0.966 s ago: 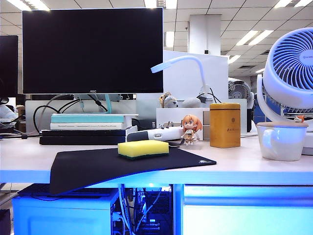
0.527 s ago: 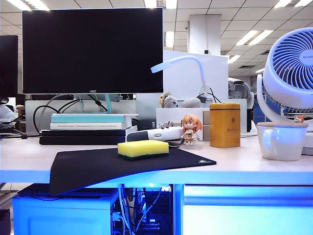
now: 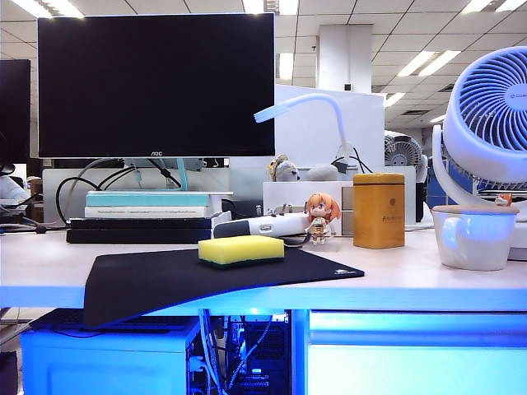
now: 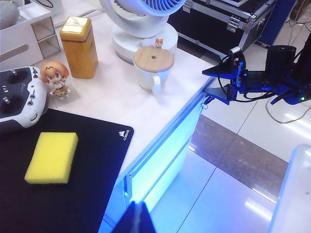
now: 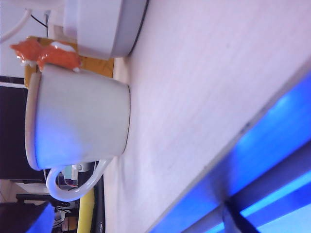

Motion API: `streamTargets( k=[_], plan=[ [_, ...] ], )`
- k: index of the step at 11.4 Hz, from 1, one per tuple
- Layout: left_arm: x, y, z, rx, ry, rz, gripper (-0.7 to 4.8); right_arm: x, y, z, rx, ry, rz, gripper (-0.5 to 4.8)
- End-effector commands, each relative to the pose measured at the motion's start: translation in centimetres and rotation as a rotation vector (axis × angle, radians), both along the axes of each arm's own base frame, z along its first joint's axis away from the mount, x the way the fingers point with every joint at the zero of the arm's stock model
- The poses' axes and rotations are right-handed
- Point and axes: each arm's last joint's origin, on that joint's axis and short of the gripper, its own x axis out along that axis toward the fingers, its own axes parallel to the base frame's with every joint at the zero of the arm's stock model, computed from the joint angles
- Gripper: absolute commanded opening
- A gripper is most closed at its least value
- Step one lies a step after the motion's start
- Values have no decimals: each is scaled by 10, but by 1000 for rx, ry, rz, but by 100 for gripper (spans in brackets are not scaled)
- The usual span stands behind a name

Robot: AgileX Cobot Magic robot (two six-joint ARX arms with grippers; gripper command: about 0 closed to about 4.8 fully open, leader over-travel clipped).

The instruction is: Open the drawer, place the cleaning sponge inside, then close the drawer.

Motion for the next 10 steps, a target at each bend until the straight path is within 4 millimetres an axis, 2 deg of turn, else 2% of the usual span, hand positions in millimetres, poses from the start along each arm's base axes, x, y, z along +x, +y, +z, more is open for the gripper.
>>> streamTargets(
  k=[1,3,6,10],
  plan=[
    [0,0,3,-11,-15,-6,-5,17,0,-1,-7,-5,17,479],
    [0,0,3,-11,-14,-6,-5,13,1,-3,3,8,14,479],
    [0,0,2,-10,-11,-6,-5,-3,7,-6,17,23,3,479],
    [0,0,2,-6,-9,-3,-5,-29,-5,-7,35,30,-82,479]
  ],
)
